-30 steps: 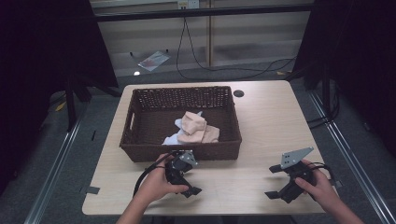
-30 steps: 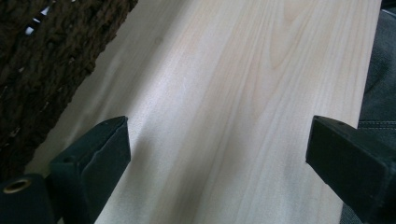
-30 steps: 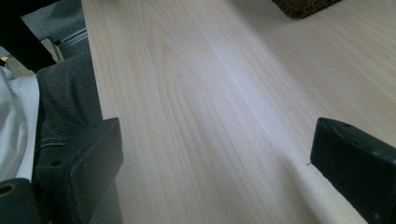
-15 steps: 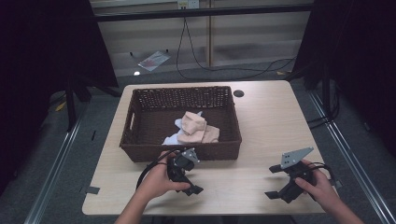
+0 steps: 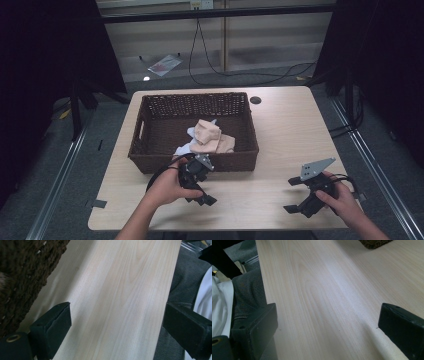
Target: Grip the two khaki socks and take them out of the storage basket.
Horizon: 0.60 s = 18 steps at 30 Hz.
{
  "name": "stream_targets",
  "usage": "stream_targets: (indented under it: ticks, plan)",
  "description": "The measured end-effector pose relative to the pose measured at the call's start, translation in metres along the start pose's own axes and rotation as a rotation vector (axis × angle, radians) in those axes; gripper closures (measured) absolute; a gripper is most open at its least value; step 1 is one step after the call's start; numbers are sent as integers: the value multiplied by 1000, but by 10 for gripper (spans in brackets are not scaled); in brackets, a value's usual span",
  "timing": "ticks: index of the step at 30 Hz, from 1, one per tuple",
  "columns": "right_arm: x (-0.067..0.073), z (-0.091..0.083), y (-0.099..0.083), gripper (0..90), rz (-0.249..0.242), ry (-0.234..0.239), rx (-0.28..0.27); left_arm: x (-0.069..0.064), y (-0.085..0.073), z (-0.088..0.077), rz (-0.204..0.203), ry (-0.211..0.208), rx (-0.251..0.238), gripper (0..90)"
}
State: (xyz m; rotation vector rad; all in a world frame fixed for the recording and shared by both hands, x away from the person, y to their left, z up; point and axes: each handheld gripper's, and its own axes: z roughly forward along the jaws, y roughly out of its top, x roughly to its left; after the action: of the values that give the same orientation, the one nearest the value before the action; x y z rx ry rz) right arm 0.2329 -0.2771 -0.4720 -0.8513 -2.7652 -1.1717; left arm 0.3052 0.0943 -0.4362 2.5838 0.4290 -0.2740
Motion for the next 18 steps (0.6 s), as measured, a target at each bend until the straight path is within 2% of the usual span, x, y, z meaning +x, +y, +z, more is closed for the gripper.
stream_targets:
  ticks: [5,6,18]
  plan:
    - [0,0,0,25,1,0,0,1,7,-10,-3,-15,4,80]
    - [0,0,0,25,1,0,0,1,9,-12,6,-12,9,80]
    - [0,0,0,25,-1,5,-2,3,30,-35,-2,-21,46,80]
